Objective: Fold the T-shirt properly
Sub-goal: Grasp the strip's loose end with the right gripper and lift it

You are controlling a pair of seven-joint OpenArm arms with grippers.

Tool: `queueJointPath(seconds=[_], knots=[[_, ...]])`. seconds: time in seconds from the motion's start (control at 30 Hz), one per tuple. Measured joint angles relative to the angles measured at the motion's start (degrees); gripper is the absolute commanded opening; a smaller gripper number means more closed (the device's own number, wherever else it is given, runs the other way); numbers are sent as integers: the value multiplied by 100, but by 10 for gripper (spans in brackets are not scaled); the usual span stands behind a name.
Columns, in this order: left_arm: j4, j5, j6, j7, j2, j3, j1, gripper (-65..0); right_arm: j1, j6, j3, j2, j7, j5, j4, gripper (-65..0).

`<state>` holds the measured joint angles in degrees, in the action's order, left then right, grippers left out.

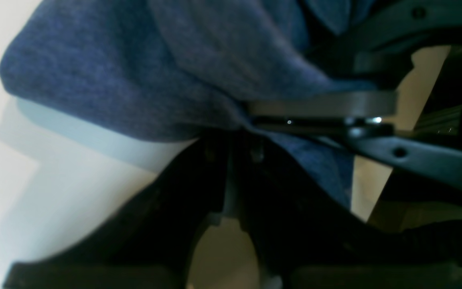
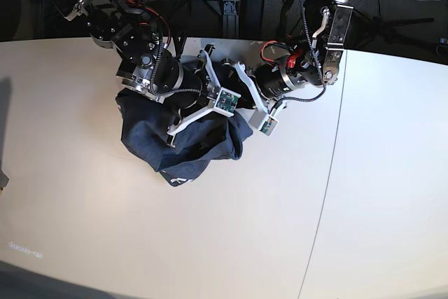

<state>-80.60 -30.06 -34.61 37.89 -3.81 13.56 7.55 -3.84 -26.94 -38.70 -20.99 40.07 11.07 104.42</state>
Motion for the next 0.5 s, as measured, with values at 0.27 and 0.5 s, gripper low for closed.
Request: queueJointPath(seconds=[0.27,0.5], knots=[[31,-35,-92,168,70,-409,-28,-529,-31,79,-356,-13,4,160,0,-650],[70,-671,-225,551,-173,-1823,-46,-529,52,83,-450,-9,15,-634,-7,-650]])
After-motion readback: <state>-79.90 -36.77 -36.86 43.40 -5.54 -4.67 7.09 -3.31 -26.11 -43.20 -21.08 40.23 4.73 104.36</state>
